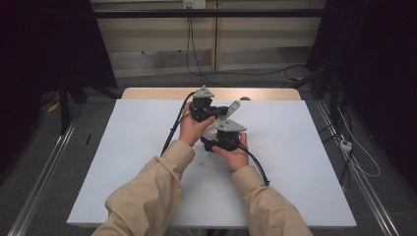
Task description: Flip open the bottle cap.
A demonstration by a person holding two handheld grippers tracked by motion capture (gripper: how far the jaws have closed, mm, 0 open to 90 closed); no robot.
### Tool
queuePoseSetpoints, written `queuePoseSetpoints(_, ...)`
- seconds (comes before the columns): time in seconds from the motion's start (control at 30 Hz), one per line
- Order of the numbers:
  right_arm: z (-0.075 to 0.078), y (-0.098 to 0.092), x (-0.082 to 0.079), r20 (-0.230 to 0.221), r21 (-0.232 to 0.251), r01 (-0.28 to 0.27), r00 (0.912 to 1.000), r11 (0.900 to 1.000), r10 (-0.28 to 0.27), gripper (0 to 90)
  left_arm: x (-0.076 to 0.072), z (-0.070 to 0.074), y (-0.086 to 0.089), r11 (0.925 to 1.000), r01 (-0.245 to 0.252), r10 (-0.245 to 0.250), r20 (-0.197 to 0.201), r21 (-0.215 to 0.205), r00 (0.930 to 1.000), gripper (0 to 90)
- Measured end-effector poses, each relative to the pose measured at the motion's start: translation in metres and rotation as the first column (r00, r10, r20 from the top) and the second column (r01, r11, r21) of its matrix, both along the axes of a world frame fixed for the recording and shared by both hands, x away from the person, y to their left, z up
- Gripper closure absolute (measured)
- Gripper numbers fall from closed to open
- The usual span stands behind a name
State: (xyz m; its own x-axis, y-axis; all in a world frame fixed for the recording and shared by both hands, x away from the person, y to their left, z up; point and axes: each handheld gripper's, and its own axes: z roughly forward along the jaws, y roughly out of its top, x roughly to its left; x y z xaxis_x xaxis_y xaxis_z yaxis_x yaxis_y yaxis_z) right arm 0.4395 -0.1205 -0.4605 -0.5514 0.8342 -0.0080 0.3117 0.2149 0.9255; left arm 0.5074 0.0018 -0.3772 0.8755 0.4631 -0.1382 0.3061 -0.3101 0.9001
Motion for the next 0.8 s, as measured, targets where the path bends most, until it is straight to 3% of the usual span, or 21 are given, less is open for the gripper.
queuePoseSetpoints(0.8,-0.0002,-0.0006,0.0003,0.000,0.003,0.001,1.0000,1.000,-0.001,18.5,0.0019,-0.0035,-0.0030,1.0000,0.003,-0.003,-0.007,-0.005,1.0000,90.0)
